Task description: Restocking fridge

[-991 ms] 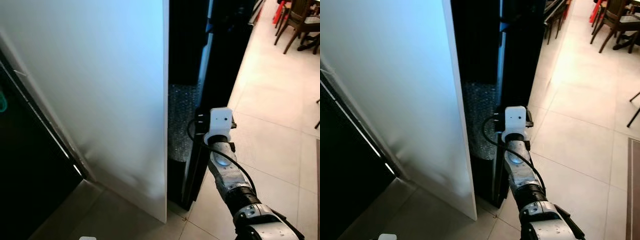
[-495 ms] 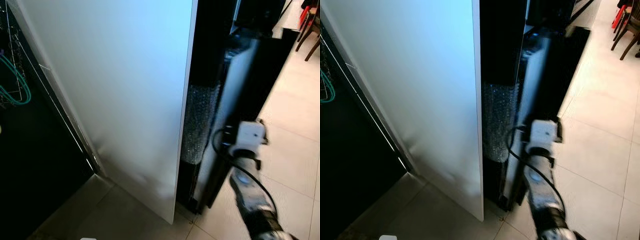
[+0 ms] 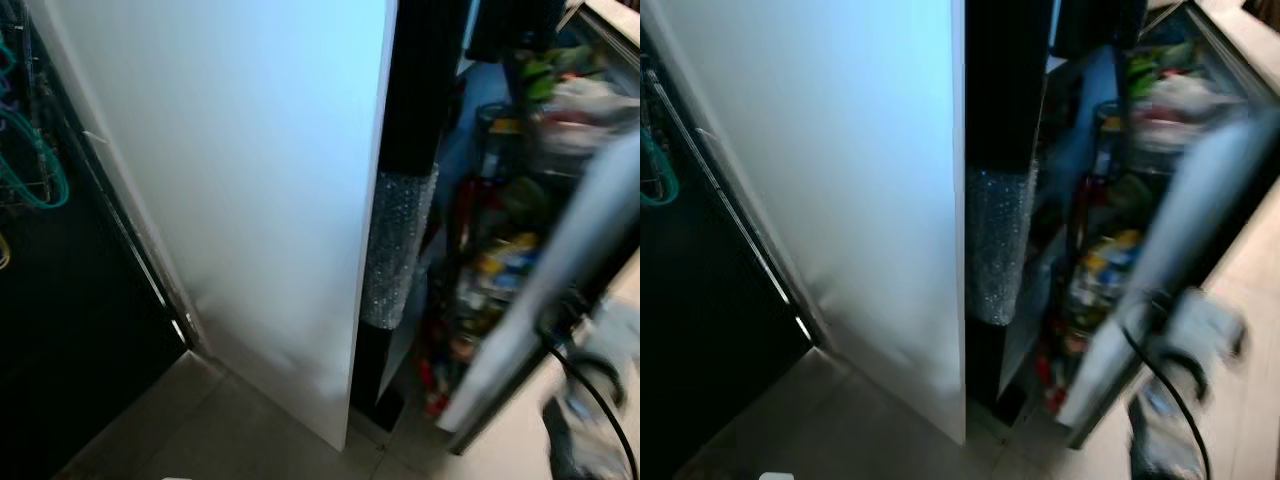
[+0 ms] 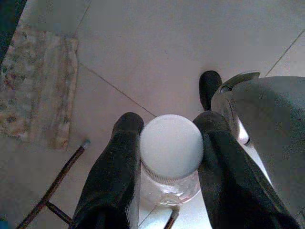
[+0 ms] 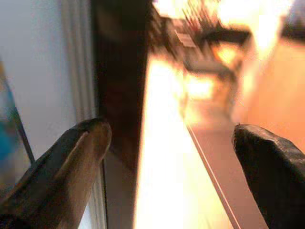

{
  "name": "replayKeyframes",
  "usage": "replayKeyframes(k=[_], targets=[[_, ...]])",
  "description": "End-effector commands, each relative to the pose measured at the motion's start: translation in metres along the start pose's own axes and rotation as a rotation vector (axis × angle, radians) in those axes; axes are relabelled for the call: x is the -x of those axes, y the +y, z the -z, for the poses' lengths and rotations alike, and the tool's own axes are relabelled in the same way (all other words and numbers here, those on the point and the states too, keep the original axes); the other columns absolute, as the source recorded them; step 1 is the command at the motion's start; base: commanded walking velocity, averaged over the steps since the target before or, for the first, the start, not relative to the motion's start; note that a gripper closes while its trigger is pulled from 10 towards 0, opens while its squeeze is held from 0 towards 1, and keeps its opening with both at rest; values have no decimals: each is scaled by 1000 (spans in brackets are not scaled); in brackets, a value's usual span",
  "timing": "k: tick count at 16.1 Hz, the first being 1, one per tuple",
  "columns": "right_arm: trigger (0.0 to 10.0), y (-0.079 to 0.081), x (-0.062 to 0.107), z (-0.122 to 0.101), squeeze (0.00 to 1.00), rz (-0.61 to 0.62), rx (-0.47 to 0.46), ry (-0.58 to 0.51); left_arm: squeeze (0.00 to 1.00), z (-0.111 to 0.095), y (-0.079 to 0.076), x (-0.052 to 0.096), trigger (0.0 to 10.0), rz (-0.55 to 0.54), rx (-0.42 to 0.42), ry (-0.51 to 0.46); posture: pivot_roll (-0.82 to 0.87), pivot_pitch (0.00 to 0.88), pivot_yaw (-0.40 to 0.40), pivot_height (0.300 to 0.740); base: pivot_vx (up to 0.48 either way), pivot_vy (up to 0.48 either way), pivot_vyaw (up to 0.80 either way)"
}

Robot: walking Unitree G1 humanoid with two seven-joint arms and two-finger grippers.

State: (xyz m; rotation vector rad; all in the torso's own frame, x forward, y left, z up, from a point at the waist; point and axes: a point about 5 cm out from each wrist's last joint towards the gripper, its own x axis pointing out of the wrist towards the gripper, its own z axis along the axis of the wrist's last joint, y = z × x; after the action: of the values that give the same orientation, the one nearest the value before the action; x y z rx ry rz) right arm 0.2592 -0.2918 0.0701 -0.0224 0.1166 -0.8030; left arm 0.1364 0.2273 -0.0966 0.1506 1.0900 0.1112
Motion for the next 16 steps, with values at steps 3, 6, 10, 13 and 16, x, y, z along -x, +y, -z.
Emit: replayKeyframes(k=[3,6,10,13,16], targets=[[10000,-12,4,34,0,-12,-5,164,0,2,-2,0,10000,9,-28,9,-40,0,8,740,0,0,0],[10000,-12,15,79,0,-154,39,389,0,2,-3,0,10000,13,-36,6,-53,0,14,740,0,0,0],[10000,-36,70,153,0,-335,305,754,0,2,-2,0,10000,22,-53,8,-51,0,24,740,0,0,0],[10000,-29,95,169,0,-523,446,807,0,4,-1,0,10000,23,-64,18,-42,0,28,740,0,0,0],[10000,-17,106,173,0,-553,350,828,0,6,-1,1,10000,30,-81,29,-43,0,33,740,0,0,0]])
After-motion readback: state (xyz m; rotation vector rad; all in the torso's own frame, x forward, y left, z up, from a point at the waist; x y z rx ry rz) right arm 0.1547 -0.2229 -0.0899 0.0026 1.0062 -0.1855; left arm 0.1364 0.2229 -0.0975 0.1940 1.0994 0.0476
